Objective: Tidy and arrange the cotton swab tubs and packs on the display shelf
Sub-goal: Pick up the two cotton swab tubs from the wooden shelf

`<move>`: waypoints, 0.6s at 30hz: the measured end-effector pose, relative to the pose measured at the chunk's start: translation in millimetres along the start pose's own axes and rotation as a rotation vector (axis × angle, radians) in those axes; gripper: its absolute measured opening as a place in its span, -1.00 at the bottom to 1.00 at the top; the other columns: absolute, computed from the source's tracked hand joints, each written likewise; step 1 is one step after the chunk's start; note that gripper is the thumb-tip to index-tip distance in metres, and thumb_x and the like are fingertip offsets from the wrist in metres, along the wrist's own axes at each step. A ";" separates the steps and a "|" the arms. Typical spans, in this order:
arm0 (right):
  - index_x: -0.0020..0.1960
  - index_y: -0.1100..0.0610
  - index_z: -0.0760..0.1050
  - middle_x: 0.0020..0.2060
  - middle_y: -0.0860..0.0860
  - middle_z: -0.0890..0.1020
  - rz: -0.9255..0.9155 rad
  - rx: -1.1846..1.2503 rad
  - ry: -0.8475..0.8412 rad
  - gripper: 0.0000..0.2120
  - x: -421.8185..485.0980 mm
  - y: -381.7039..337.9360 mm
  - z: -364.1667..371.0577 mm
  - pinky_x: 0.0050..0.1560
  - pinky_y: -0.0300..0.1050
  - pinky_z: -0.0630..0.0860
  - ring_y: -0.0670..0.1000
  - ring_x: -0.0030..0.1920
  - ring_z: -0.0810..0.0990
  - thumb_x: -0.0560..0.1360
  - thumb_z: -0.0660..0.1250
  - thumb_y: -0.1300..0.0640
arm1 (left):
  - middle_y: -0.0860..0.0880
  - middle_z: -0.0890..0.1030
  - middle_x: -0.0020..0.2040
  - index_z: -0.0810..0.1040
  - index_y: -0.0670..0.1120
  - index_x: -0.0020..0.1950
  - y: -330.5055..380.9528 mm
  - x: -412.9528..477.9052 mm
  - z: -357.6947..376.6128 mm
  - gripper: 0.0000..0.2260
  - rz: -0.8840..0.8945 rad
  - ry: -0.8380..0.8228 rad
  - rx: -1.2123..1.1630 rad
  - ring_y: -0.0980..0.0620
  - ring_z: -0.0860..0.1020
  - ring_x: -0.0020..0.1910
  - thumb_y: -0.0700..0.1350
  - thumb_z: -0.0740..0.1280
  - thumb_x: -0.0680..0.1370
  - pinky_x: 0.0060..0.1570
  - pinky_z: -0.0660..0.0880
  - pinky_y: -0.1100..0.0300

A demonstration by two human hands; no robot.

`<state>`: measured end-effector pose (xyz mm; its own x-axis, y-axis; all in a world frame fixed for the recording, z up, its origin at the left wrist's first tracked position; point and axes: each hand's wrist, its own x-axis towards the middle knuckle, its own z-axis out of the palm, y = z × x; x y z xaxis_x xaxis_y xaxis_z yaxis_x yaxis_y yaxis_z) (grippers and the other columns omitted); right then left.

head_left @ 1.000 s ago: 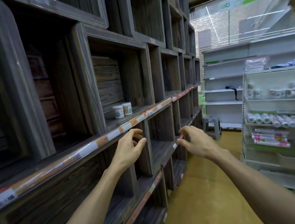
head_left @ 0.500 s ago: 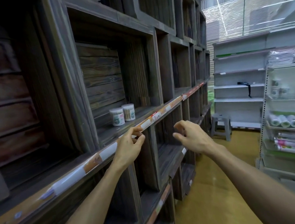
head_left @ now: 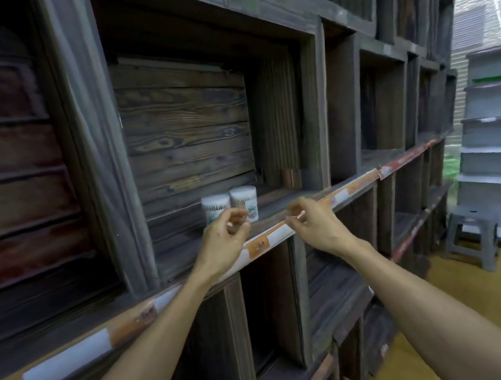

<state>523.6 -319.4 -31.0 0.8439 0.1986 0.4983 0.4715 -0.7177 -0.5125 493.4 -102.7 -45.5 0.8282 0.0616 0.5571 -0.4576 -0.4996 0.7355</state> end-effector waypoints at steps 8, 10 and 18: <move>0.29 0.13 0.50 0.07 -0.03 0.64 -0.041 0.340 -0.015 -0.67 61.0 6.3 27.7 0.02 -0.24 0.44 -0.05 0.07 0.59 0.59 0.36 0.02 | 0.04 0.46 0.13 0.54 -0.01 0.18 -14.6 37.5 -2.9 -0.75 0.104 0.388 0.203 0.07 0.51 0.07 -0.25 0.36 0.54 0.14 0.47 0.17; 0.33 0.10 0.46 0.10 -0.03 0.62 -0.019 0.435 -0.024 -0.64 70.9 5.7 34.9 0.01 -0.22 0.46 -0.04 0.11 0.58 0.58 0.36 0.01 | 0.02 0.40 0.21 0.48 -0.04 0.30 -21.2 49.3 -8.6 -0.66 0.008 0.413 0.195 0.02 0.48 0.17 -0.19 0.38 0.54 0.25 0.42 0.12; 0.51 -0.01 0.27 0.27 -0.04 0.50 0.019 0.614 -0.094 -0.38 104.0 2.9 58.7 0.19 -0.14 0.46 -0.04 0.21 0.52 0.54 0.40 -0.08 | 0.04 0.47 0.34 0.29 0.01 0.50 -37.0 73.4 -17.8 -0.45 -0.328 0.086 -0.082 0.07 0.48 0.25 -0.02 0.41 0.56 0.25 0.43 0.16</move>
<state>627.7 -261.6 -21.7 0.8592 0.2674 0.4362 0.4942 -0.2126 -0.8430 565.3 -64.3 -24.9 0.9069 0.2815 0.3134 -0.1989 -0.3698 0.9076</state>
